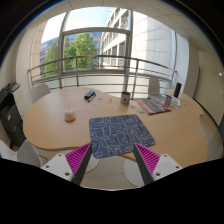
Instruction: Arrange mouse
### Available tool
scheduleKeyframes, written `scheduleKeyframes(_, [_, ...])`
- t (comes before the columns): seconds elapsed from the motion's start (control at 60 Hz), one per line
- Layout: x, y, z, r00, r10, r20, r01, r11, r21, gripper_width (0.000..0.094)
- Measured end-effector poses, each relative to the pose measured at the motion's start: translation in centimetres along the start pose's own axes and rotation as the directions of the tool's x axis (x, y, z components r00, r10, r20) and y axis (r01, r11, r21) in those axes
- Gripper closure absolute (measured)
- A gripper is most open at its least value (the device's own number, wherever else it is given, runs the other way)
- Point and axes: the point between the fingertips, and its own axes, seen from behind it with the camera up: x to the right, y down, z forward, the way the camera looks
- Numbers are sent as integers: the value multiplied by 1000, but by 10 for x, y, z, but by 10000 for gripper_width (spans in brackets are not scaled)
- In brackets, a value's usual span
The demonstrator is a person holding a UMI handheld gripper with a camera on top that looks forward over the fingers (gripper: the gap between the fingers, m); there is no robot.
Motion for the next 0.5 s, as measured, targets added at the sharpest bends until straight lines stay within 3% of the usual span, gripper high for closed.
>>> scheduleKeyframes(0.133, [-84, 9, 31, 997, -5, 72, 9, 998, -61, 87])
scheduleKeyframes(0.5, [-229, -47, 226, 960, -142, 242, 155, 987, -36, 88])
